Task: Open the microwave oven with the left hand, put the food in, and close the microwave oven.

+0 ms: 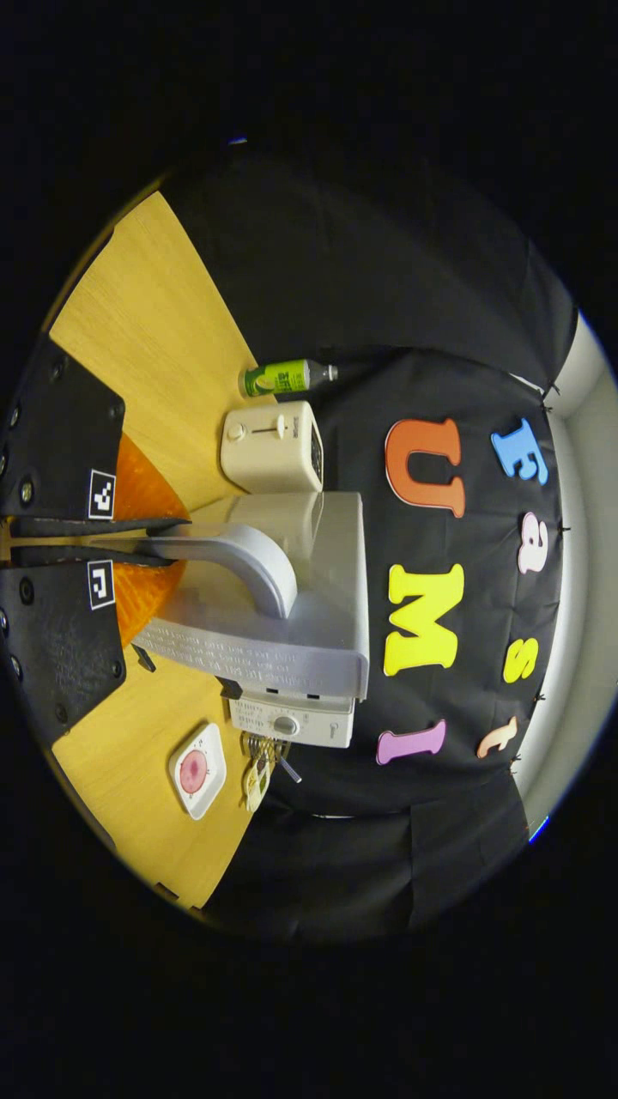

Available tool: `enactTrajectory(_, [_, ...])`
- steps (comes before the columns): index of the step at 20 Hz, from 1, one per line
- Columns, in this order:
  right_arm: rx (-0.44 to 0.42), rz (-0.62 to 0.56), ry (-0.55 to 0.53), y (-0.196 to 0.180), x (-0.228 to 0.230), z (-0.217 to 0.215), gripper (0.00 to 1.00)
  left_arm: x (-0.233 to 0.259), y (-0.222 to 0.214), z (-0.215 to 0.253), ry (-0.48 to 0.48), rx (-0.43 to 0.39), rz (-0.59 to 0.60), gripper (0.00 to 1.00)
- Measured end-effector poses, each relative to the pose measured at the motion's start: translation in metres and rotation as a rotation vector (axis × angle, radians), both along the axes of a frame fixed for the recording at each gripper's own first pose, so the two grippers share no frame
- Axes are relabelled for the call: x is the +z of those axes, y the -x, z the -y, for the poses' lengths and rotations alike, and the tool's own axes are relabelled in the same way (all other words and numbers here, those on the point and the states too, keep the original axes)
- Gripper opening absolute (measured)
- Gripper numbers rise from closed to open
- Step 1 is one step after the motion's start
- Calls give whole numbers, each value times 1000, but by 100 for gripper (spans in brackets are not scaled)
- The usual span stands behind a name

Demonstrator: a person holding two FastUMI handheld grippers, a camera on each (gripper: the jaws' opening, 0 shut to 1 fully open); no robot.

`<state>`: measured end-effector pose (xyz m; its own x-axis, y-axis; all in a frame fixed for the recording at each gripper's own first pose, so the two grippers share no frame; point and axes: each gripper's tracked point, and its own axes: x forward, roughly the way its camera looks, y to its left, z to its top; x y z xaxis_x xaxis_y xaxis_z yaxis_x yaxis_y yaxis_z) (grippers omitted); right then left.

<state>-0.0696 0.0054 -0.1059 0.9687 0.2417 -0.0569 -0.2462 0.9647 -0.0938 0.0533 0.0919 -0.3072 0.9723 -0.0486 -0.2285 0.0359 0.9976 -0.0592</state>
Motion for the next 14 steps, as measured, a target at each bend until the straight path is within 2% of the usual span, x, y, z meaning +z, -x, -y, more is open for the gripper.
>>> enactTrajectory(1, [14, -2, 3, 2, 0, -8, 100, -1, 1, -15, 8, 9, 1, 3])
enactTrajectory(8, [93, -70, 12, 6, -12, -49, 100, -9, 4, -51, 95, -82, -1, 4])
enactTrajectory(10, [84, -80, 21, 2, -17, -48, 100, -6, 9, -55, 103, -87, 14, 16])
enactTrajectory(11, [72, -85, 25, -2, -20, -46, 100, -3, 11, -62, 104, -71, 28, 34])
enactTrajectory(12, [62, -92, 26, -5, -24, -44, 100, -3, 17, -68, 113, -59, 26, 41])
enactTrajectory(13, [55, -105, 25, -11, -28, -42, 92, -2, 23, -70, 126, -49, 26, 61])
enactTrajectory(14, [50, -121, 25, -16, -34, -40, 92, 4, 31, -72, 134, -35, 30, 71])
